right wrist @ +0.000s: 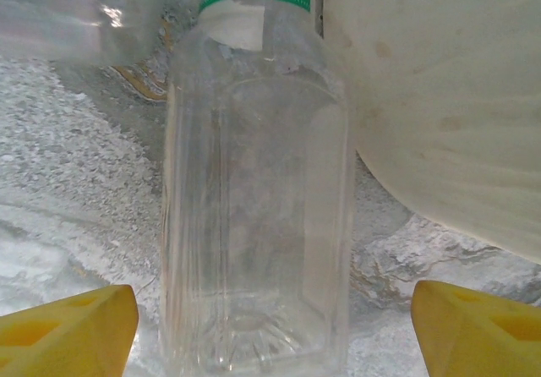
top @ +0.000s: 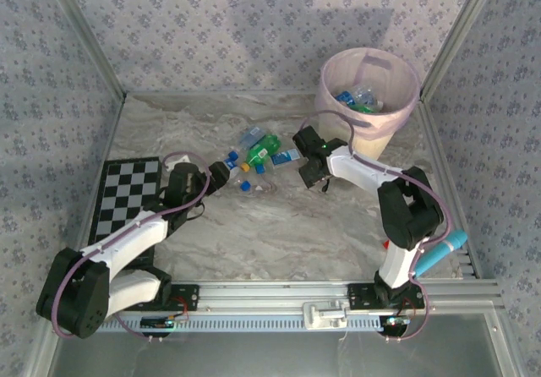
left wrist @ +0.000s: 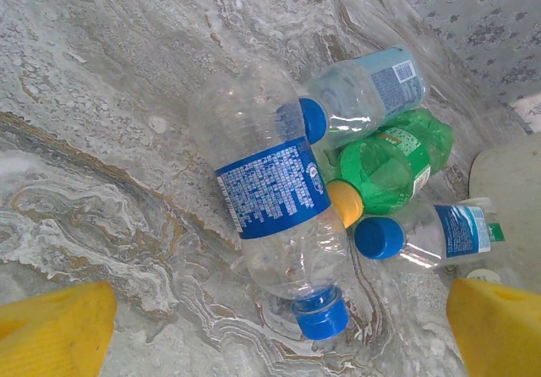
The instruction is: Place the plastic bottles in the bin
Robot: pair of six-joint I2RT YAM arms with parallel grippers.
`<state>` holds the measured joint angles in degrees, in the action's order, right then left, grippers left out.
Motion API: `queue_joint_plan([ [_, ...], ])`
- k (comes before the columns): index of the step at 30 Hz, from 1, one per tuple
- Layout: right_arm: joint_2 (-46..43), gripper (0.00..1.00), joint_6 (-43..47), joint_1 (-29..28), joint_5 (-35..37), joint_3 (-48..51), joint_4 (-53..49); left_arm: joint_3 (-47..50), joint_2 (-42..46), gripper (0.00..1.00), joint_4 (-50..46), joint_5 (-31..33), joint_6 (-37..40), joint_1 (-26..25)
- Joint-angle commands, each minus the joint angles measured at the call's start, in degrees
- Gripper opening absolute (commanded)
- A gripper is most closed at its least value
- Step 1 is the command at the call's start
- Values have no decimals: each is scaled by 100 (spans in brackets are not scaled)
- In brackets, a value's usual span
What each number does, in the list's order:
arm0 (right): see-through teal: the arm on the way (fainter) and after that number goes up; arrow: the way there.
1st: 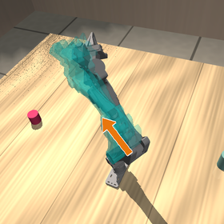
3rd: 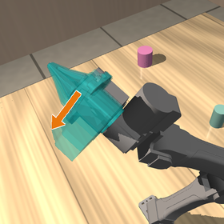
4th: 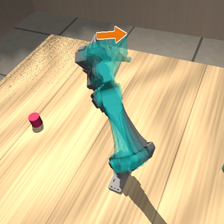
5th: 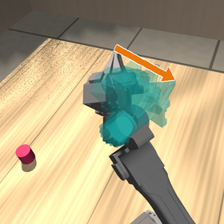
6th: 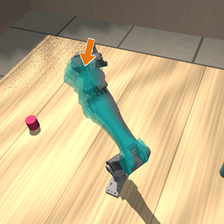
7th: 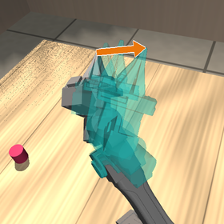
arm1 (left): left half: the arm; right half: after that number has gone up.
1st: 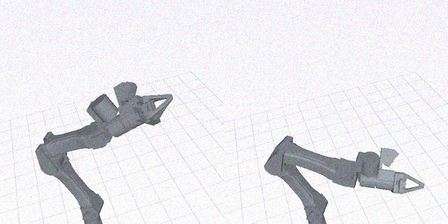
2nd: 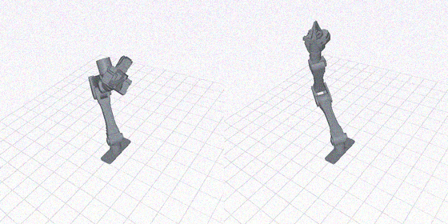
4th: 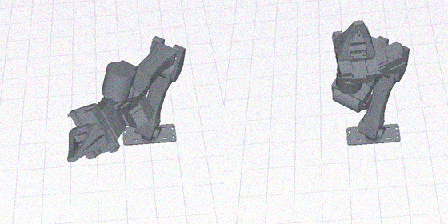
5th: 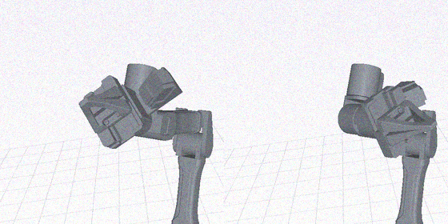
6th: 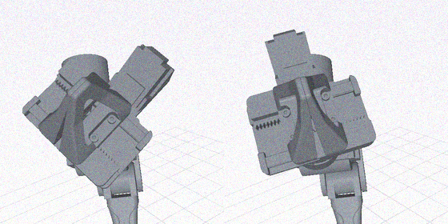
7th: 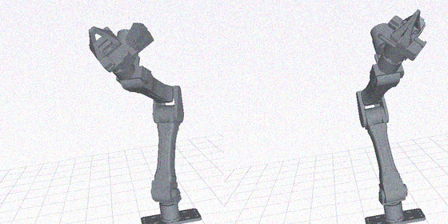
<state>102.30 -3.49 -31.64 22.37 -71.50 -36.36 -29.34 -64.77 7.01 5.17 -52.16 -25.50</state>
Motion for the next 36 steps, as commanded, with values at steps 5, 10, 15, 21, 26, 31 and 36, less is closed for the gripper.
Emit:
queue_joint_plan([
  [5, 248, 83, -291, 78, -412, 268, 169, -125, 73, 100, -92, -18, 30, 37],
  [10, 308, 74, -328, 72, -445, 269, 356, -142, 65, 100, -94, -23, 33, 36],
  [15, 139, 55, -312, 89, -427, 269, 377, -133, 74, 100, -103, -14, 32, 36],
  [21, -408, 49, -243, 60, -411, 269, 373, -107, 87, 100, -94, 13, 47, 36],
  [26, -961, 48, -188, -16, -700, 149, 447, -107, 113, 100, -86, 88, 91, 36],
  [31, -1358, 47, -111, -154, -860, -241, 535, -90, 176, 100, -100, 155, 136, 36],
  [36, -1674, 46, -20, -91, -1518, -664, 1018, 44, 305, 100, -85, 267, 108, 36],
])
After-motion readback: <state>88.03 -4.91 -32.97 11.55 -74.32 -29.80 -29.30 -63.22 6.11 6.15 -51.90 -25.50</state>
